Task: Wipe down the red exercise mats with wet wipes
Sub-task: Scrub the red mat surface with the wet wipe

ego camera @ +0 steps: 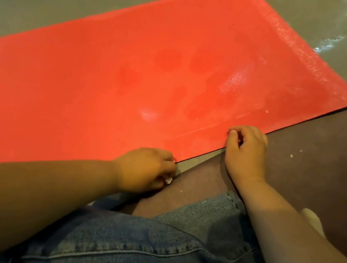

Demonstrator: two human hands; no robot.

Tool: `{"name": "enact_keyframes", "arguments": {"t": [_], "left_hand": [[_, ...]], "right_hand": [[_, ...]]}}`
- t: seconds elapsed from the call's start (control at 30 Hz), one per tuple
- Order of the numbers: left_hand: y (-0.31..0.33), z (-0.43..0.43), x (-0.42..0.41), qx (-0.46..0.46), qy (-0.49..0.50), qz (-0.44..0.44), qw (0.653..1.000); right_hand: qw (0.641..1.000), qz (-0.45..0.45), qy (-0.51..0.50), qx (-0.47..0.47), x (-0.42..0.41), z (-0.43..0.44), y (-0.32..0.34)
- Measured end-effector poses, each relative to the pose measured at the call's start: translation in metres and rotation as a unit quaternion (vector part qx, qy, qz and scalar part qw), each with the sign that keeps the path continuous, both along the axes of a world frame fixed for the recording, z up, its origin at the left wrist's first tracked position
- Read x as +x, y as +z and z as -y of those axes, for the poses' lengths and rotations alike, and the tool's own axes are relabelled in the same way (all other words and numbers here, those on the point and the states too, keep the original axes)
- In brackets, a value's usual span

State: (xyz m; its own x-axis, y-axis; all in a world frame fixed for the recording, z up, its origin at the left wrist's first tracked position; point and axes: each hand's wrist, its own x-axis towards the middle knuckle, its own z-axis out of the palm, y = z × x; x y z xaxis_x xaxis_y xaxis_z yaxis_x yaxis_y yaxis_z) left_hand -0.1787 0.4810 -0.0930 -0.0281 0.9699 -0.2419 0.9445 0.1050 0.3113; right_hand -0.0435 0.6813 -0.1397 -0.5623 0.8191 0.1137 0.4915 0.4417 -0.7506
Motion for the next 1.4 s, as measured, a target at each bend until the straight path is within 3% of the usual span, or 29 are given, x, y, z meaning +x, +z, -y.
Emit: {"name": "enact_keyframes", "arguments": {"t": [0.07,0.13,0.2,0.27,0.33,0.43,0.53,0.57,0.63,0.7,0.73,0.8,0.9,0.97,1.03,1.13,1.2,1.27,1.4], "left_hand": [[-0.002,-0.003,-0.008,0.014,0.003,-0.008,1.000],[-0.008,-0.013,-0.027,0.075,0.174,-0.014,0.982],[-0.009,-0.021,-0.063,0.114,0.352,-0.048,0.928],[-0.007,-0.018,-0.082,0.094,0.396,-0.088,0.909],[-0.006,-0.014,-0.073,0.063,0.311,-0.102,0.943],[0.005,0.001,-0.028,0.050,0.077,-0.079,0.993],[0.011,0.011,-0.029,0.044,-0.054,-0.063,0.996],[0.011,0.007,-0.041,0.045,-0.037,-0.078,0.995],[0.008,-0.008,-0.073,0.074,0.136,-0.115,0.981],[0.003,-0.019,-0.101,0.098,0.340,-0.101,0.930],[0.000,-0.023,-0.102,0.099,0.382,-0.087,0.915],[-0.002,-0.028,-0.080,0.090,0.332,-0.081,0.936],[0.008,-0.011,-0.022,0.084,0.104,-0.017,0.991],[0.014,0.004,-0.009,0.055,-0.018,0.019,0.998],[0.015,-0.005,-0.029,0.077,0.011,0.008,0.997],[0.008,-0.041,-0.080,0.164,0.276,-0.064,0.945],[-0.001,-0.051,-0.092,0.137,0.353,-0.069,0.923],[-0.003,-0.048,-0.073,0.126,0.323,-0.055,0.936],[0.009,-0.011,-0.016,0.100,0.066,0.002,0.993]], "right_hand": [[1.000,0.008,-0.003,0.005,-0.001,0.002,-0.001],[1.000,0.009,-0.006,0.004,-0.001,0.001,-0.002],[1.000,0.012,-0.008,0.003,0.000,0.000,-0.002],[1.000,0.011,-0.003,0.005,-0.001,0.001,-0.002],[1.000,0.008,-0.005,0.003,-0.002,0.002,-0.001],[1.000,0.013,-0.015,0.006,-0.004,0.004,0.001],[1.000,0.018,-0.017,0.003,-0.005,0.004,0.001],[1.000,0.018,-0.017,0.001,-0.005,0.003,0.001],[1.000,0.019,-0.015,-0.002,-0.004,0.003,0.000],[1.000,0.018,-0.012,-0.005,-0.004,0.003,0.000],[1.000,0.018,-0.012,-0.005,-0.004,0.003,0.000],[1.000,0.017,-0.015,-0.007,-0.005,0.003,0.000],[1.000,0.016,-0.023,-0.012,-0.006,0.003,0.001],[0.999,0.018,-0.024,-0.017,-0.006,0.003,0.001],[0.999,0.017,-0.022,-0.023,-0.005,0.003,0.001],[0.999,0.018,-0.012,-0.026,-0.004,0.003,0.002],[1.000,0.016,-0.008,-0.025,-0.002,0.003,0.003],[1.000,0.016,-0.007,-0.024,-0.003,0.002,0.003],[0.999,0.019,-0.021,-0.026,-0.006,0.004,0.003]]}}
